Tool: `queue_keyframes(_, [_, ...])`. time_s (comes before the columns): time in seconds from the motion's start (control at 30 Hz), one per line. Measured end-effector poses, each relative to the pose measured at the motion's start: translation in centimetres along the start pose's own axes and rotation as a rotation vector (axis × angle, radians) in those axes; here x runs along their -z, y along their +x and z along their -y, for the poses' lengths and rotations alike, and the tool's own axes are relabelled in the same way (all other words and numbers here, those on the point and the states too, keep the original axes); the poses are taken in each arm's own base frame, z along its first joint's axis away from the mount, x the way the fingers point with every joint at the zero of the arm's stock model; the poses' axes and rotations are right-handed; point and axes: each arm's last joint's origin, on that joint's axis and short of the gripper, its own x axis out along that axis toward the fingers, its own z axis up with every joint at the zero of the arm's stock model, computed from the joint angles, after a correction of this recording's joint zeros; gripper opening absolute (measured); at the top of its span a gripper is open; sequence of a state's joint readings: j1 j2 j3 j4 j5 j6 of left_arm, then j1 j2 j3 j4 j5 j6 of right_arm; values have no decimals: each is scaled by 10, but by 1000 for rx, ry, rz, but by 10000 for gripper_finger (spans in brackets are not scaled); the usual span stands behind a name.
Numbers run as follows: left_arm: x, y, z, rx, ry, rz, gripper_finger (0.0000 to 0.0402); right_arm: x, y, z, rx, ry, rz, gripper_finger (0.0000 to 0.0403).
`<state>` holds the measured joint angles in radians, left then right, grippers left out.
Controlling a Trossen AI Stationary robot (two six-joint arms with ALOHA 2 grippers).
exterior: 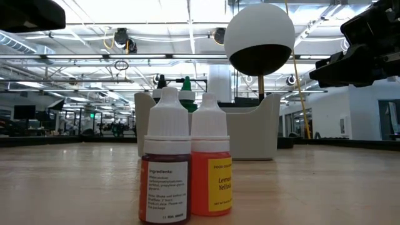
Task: Pick & Place food coloring
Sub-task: Put the small violet food coloring bottle into the gray bin
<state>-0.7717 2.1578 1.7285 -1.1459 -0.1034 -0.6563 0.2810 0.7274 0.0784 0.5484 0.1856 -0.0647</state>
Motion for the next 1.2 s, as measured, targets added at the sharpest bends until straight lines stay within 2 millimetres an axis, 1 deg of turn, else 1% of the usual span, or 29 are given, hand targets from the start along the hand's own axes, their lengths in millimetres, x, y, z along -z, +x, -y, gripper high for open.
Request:
queue_keyframes(0.33, [-8,1,-4,36,-19,26,169,0,0,0,0,0,0,0])
queue_keyframes(0.63, [-7,1,-3,61,-23,7,129,0,0,0,0,-1,0,0])
queue_keyframes(0.97, [-7,1,-3,60,-26,7,106,0,0,0,0,-2,0,0])
queue_keyframes(1.07, [-7,1,-3,65,-26,1,87,0,0,0,0,-3,0,0])
queue_keyframes(1.2, [-7,1,-3,64,-26,0,51,0,0,0,0,-3,0,0])
